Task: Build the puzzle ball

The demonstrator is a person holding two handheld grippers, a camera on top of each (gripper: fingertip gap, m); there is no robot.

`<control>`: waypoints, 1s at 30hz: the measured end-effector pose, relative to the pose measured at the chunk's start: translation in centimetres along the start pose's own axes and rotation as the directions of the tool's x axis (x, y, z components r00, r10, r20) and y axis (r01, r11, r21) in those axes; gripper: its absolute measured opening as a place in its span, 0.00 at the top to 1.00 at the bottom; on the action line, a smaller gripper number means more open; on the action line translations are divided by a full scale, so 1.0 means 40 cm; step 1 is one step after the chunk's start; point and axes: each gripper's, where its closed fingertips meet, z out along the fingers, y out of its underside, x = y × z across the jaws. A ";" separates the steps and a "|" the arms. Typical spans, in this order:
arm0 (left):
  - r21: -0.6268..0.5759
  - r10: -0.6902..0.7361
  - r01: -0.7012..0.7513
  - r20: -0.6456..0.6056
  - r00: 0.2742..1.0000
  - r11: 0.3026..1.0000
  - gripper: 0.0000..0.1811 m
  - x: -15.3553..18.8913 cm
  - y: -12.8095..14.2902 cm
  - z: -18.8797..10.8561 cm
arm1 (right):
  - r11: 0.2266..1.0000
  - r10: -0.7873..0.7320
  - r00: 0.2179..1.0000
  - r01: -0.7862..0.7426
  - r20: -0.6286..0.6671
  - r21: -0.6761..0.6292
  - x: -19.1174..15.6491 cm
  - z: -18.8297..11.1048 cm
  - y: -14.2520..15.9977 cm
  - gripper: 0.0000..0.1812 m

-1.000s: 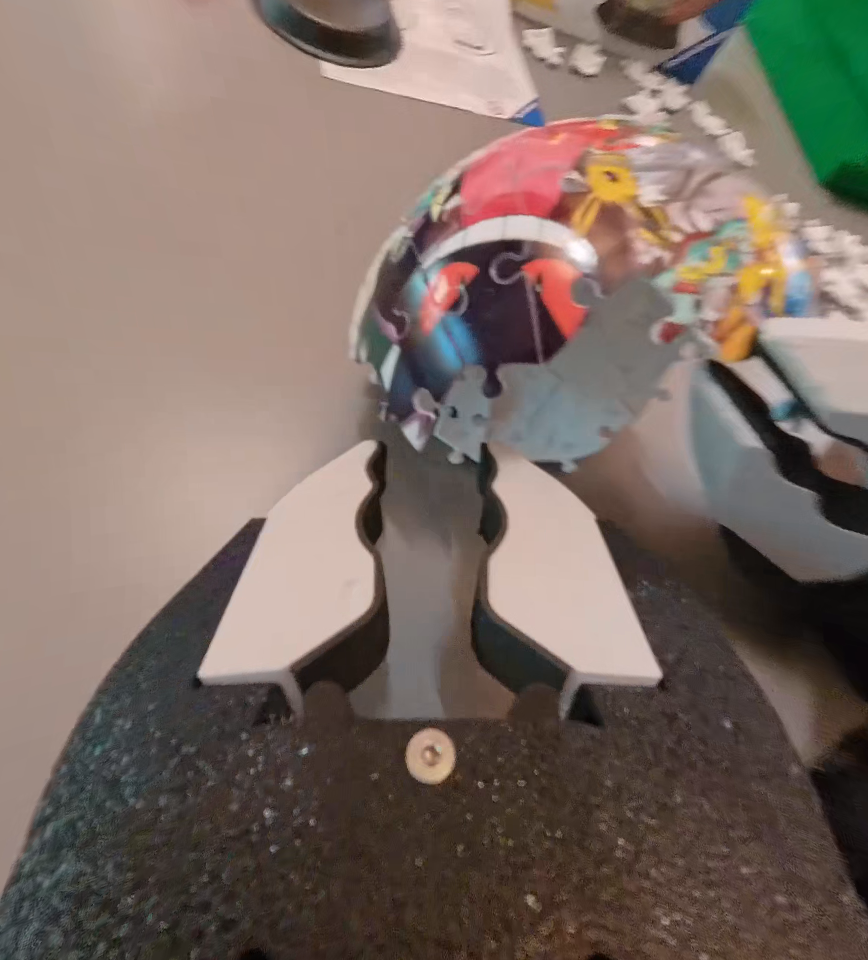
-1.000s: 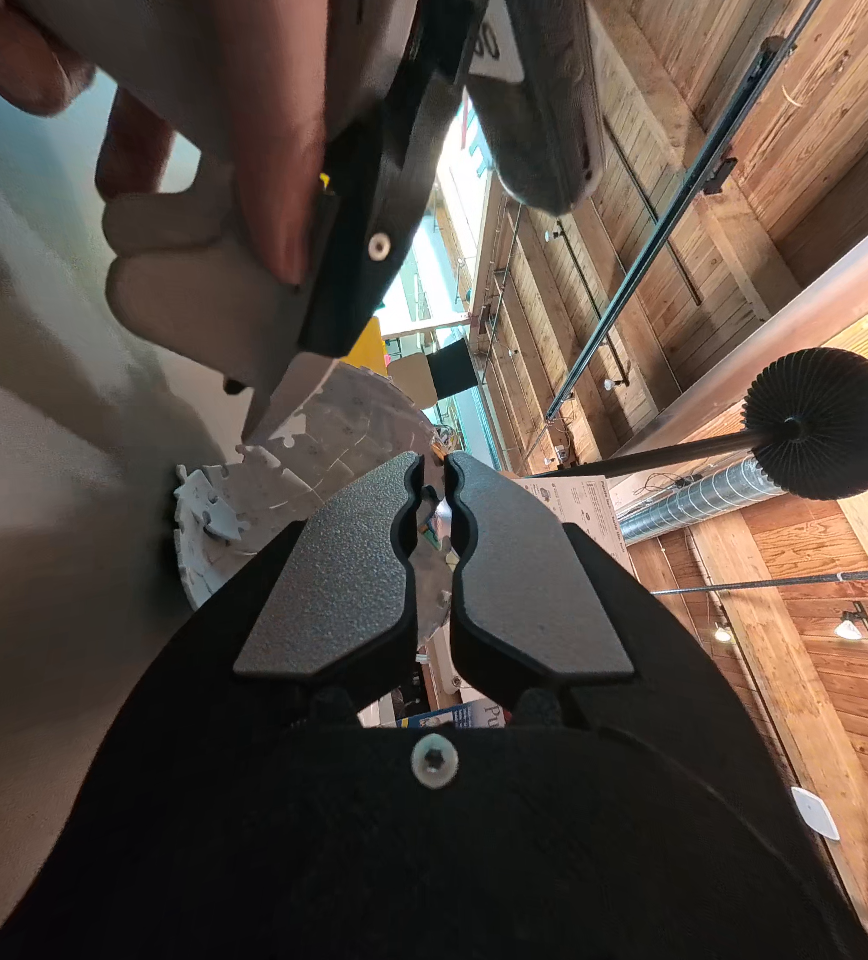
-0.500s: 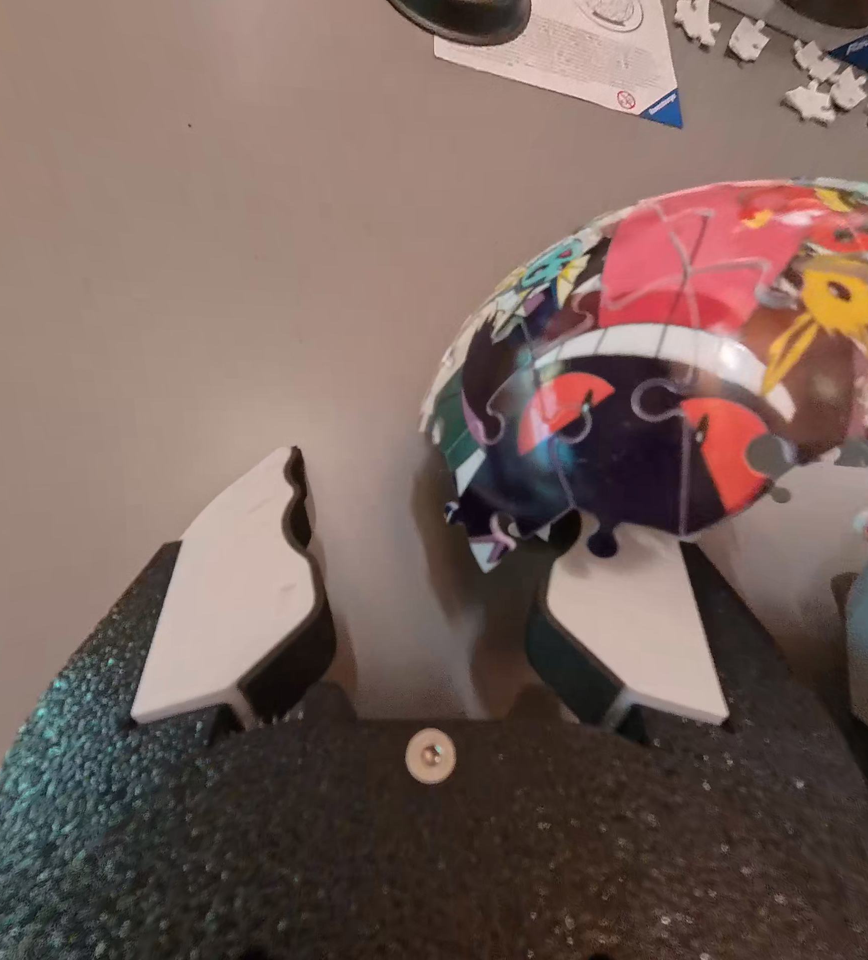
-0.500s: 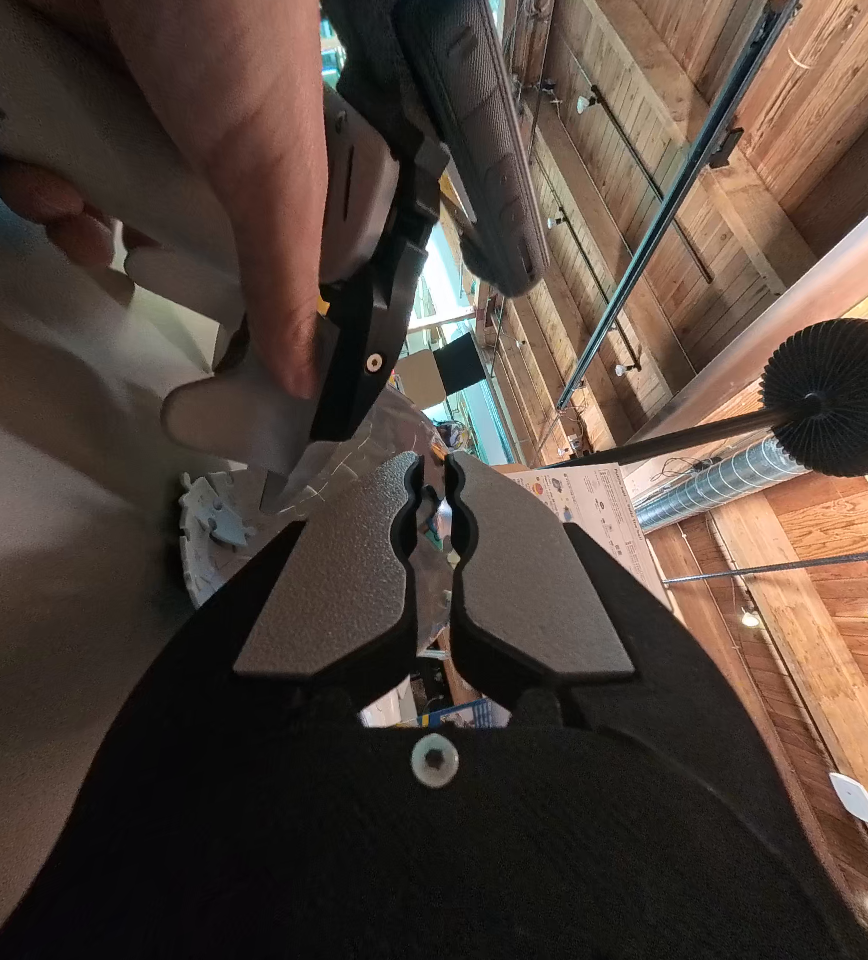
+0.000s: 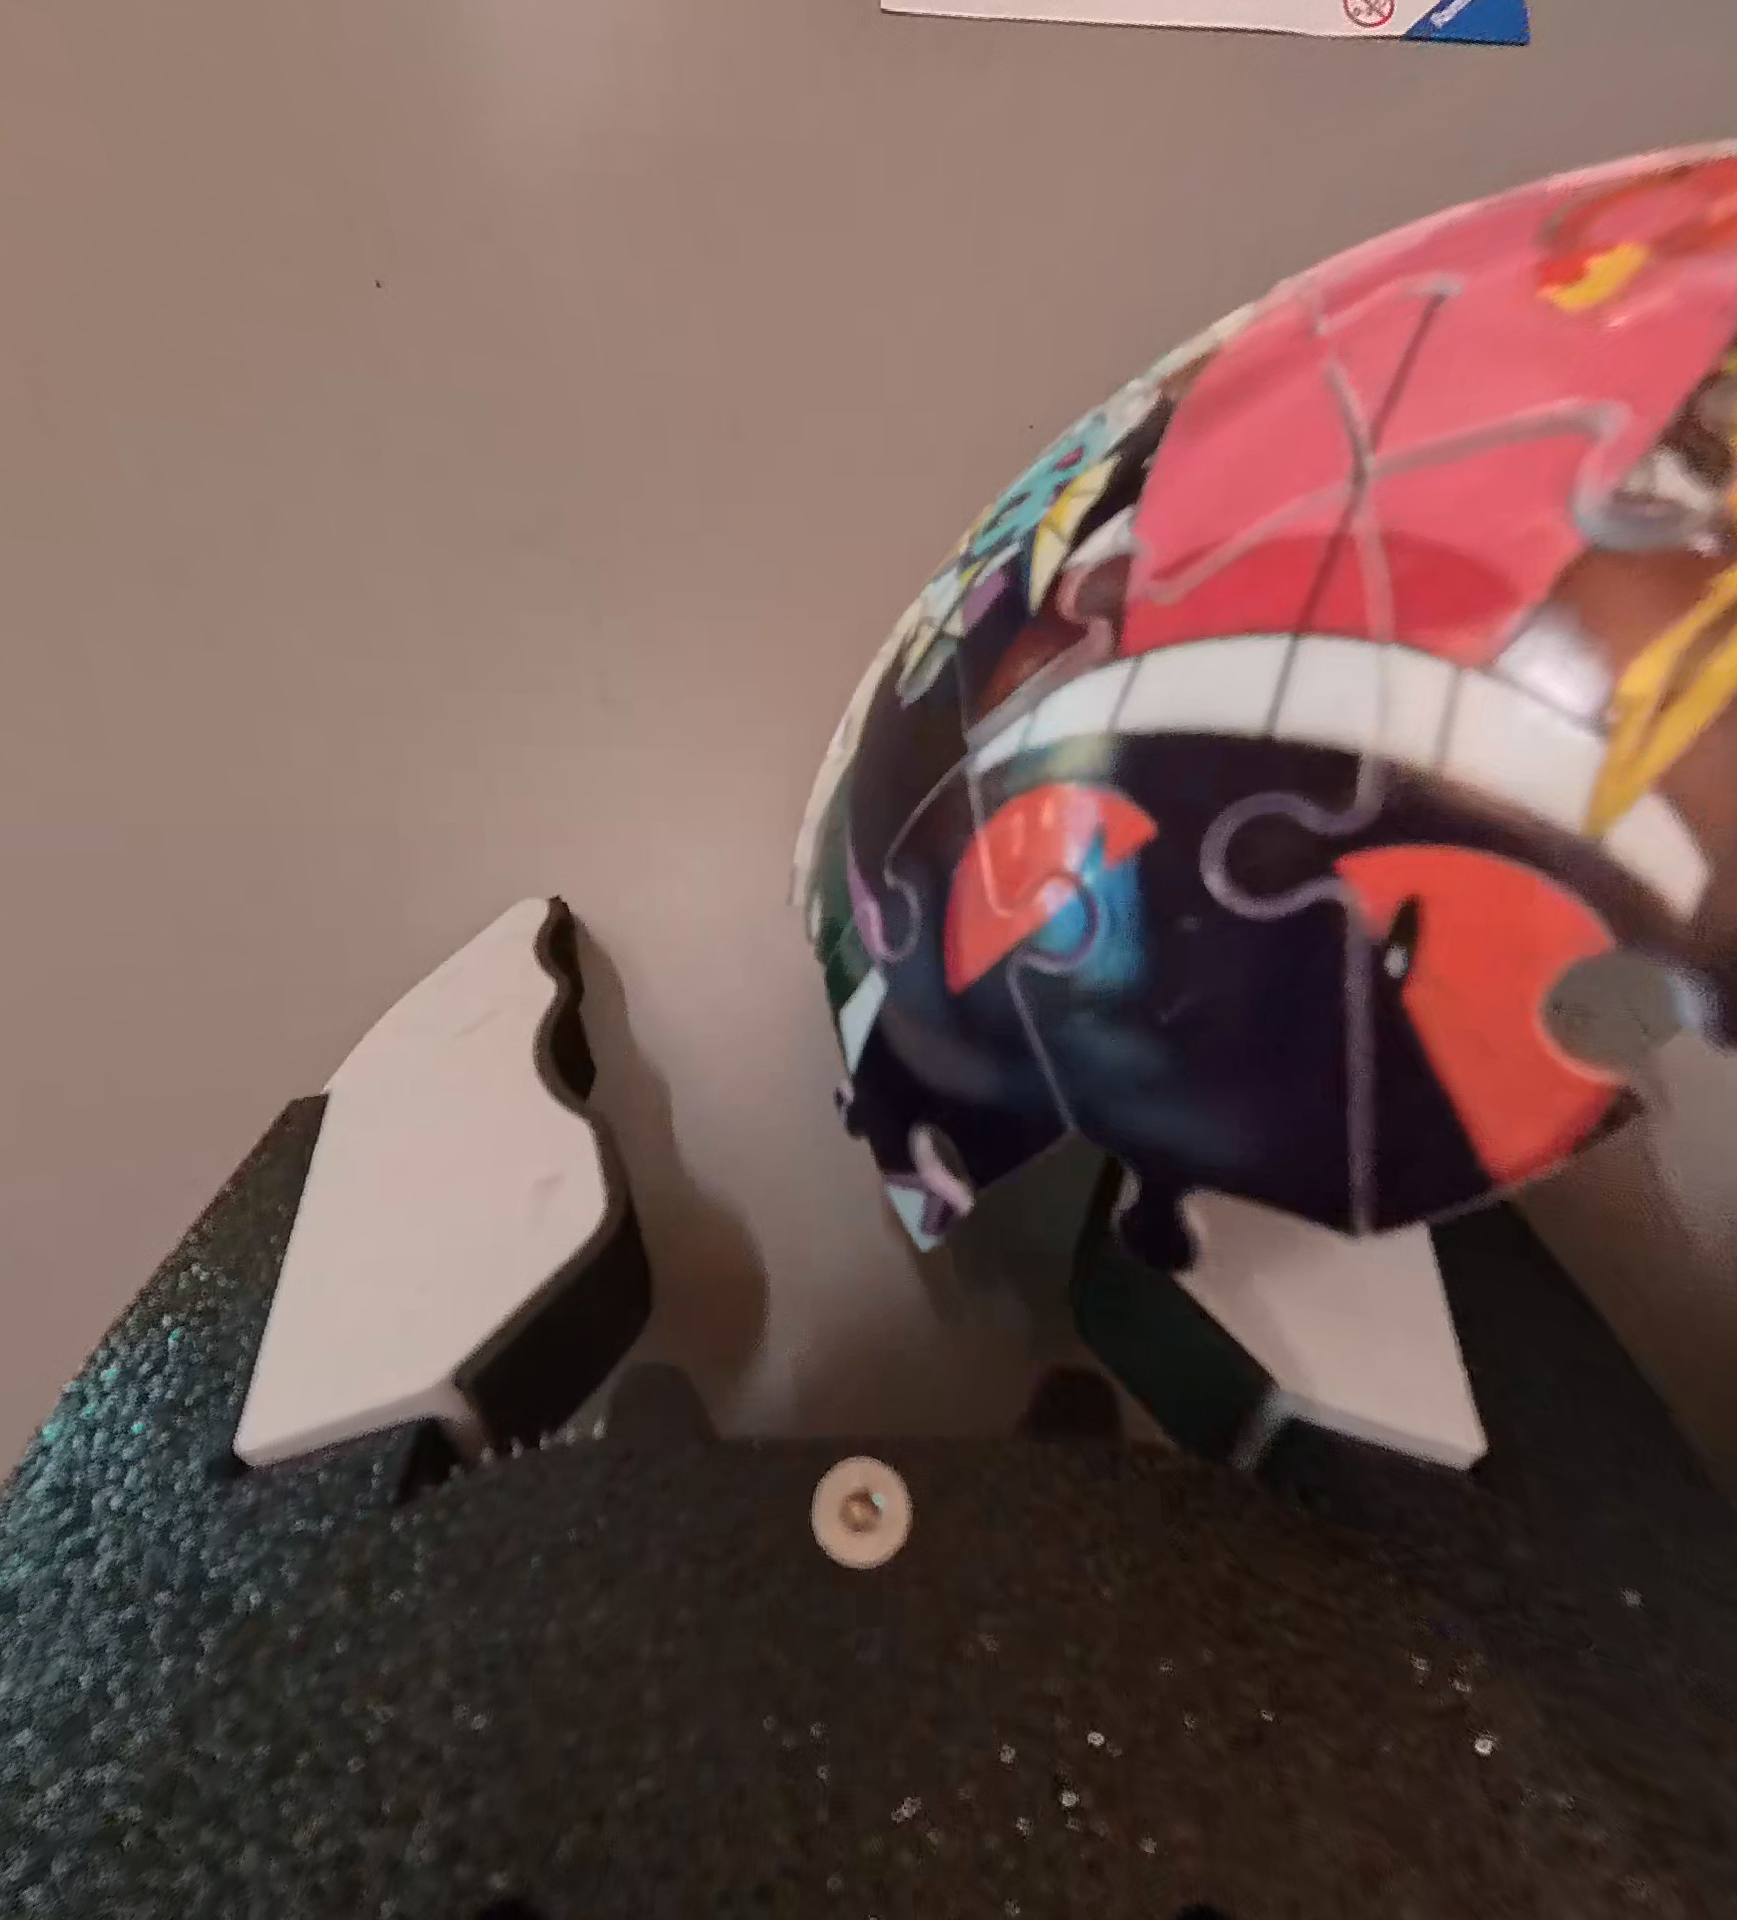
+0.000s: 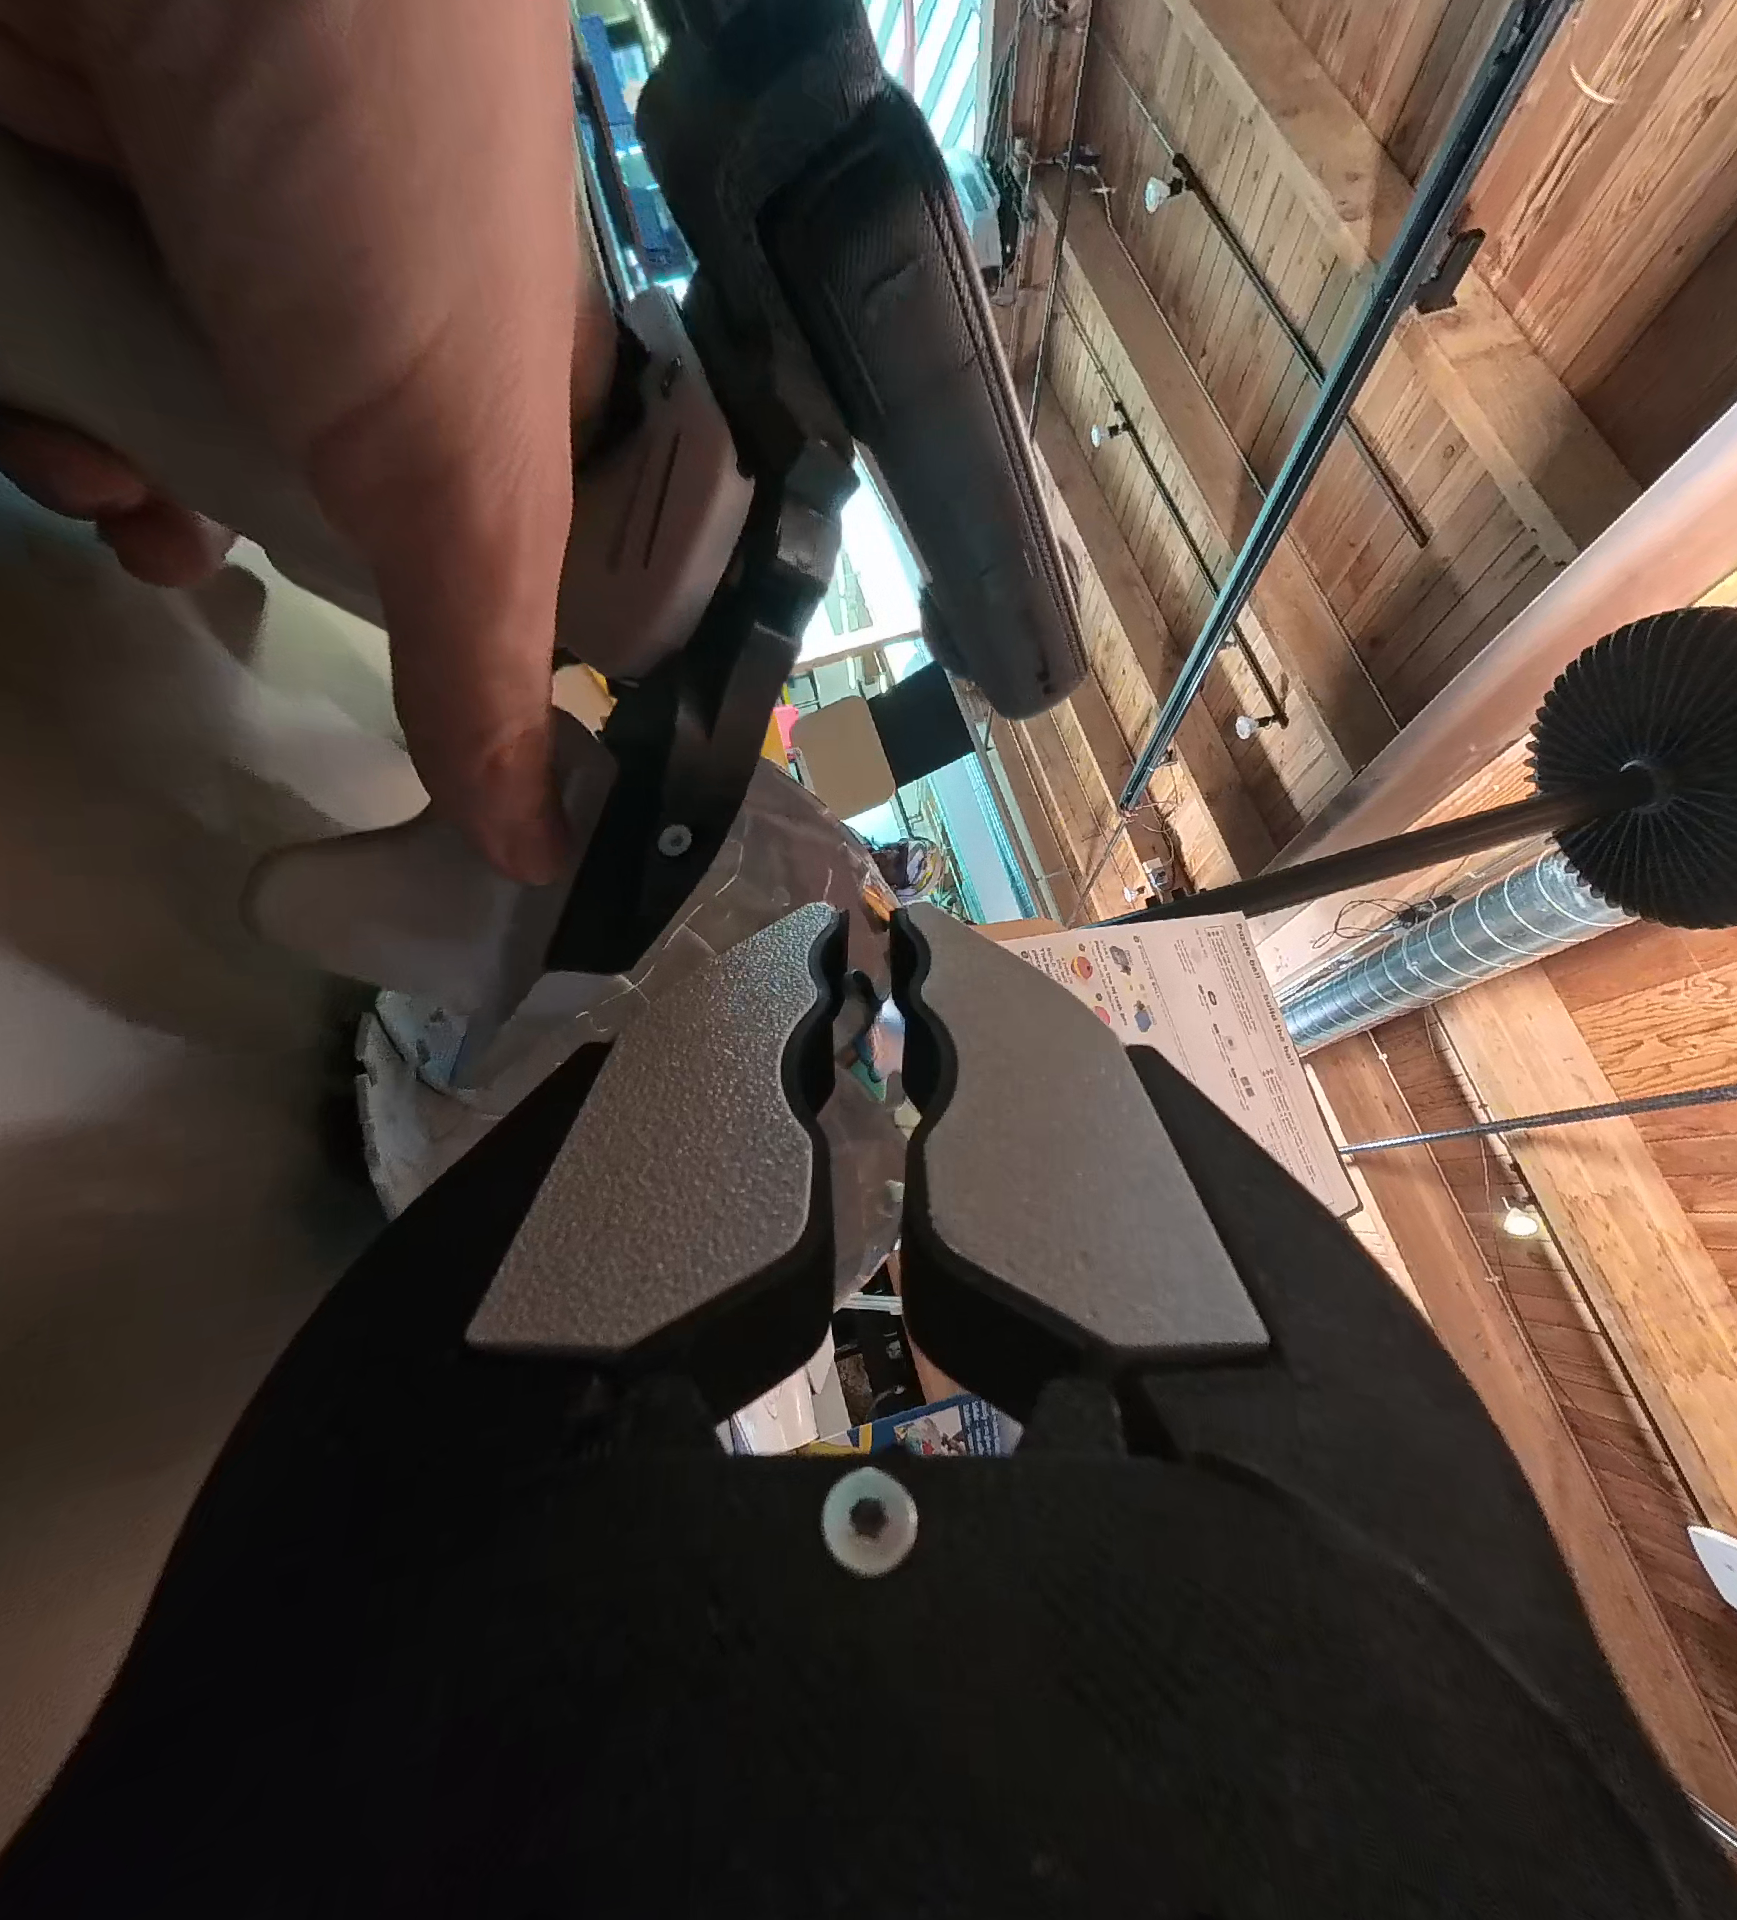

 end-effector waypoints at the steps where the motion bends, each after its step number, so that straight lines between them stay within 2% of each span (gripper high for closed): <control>1: 0.000 0.000 0.000 -0.001 1.000 1.000 0.43 0.000 -0.002 0.002 | 1.000 -0.001 1.000 0.001 0.000 0.000 0.000 0.000 0.000 0.96; 17: -0.016 0.061 -0.061 -0.001 0.998 0.998 0.36 -0.014 -0.003 0.011 | 1.000 -0.010 1.000 0.010 0.009 -0.002 -0.005 0.001 -0.003 0.96; 20: 0.006 0.079 -0.079 0.004 0.997 0.997 0.41 -0.014 -0.005 0.000 | 1.000 -0.012 1.000 0.012 0.009 0.000 -0.005 0.000 -0.004 0.96; 22: 0.062 0.044 -0.045 0.014 0.999 0.997 0.47 -0.029 -0.015 -0.020 | 1.000 -0.011 1.000 0.011 0.009 0.001 -0.005 0.000 -0.004 0.96; 24: 0.097 0.034 -0.033 -0.004 0.999 0.995 0.44 -0.045 -0.014 -0.045 | 1.000 -0.011 1.000 0.011 0.009 0.001 -0.005 0.000 -0.004 0.96; 27: 0.078 0.020 -0.021 0.004 1.000 0.997 0.44 -0.083 0.005 -0.063 | 1.000 -0.009 1.000 0.009 0.012 0.004 -0.007 0.000 -0.006 0.96; 30: 0.055 0.009 -0.007 -0.034 0.999 0.998 0.43 -0.071 0.016 -0.055 | 1.000 -0.013 1.000 0.012 0.015 0.009 -0.009 0.001 -0.010 0.96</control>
